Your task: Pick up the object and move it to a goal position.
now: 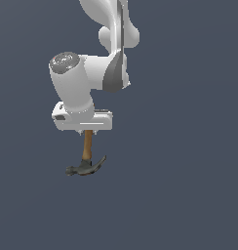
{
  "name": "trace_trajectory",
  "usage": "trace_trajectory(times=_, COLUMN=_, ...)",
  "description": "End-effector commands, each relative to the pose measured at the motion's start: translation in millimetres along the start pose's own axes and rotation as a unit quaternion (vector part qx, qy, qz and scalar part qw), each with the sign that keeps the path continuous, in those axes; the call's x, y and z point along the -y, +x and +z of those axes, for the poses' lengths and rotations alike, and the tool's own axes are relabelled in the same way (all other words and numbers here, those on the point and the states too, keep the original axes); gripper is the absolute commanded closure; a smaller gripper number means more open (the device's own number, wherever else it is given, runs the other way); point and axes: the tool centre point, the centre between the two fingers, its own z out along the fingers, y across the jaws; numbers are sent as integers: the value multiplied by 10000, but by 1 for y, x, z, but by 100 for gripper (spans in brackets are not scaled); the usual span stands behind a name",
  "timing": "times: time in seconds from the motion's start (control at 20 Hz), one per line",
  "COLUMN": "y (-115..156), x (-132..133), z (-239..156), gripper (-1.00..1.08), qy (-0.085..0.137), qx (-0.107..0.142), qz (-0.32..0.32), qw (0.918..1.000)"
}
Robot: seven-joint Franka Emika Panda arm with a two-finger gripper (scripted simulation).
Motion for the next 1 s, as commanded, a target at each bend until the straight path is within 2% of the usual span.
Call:
trace_trajectory(times=0.0, y=5, x=-11, z=-29, gripper=108, qy=-2, qx=-16, qz=-3, qw=10000)
trace_trajectory(times=0.5, y=23, x=-50, z=-124, gripper=108, qy=0, qx=-13, qz=-12, qw=10000)
trace_trajectory(times=0.95, y=36, x=-75, z=-185, gripper=108, qy=0, qx=-11, qz=-17, qw=10000)
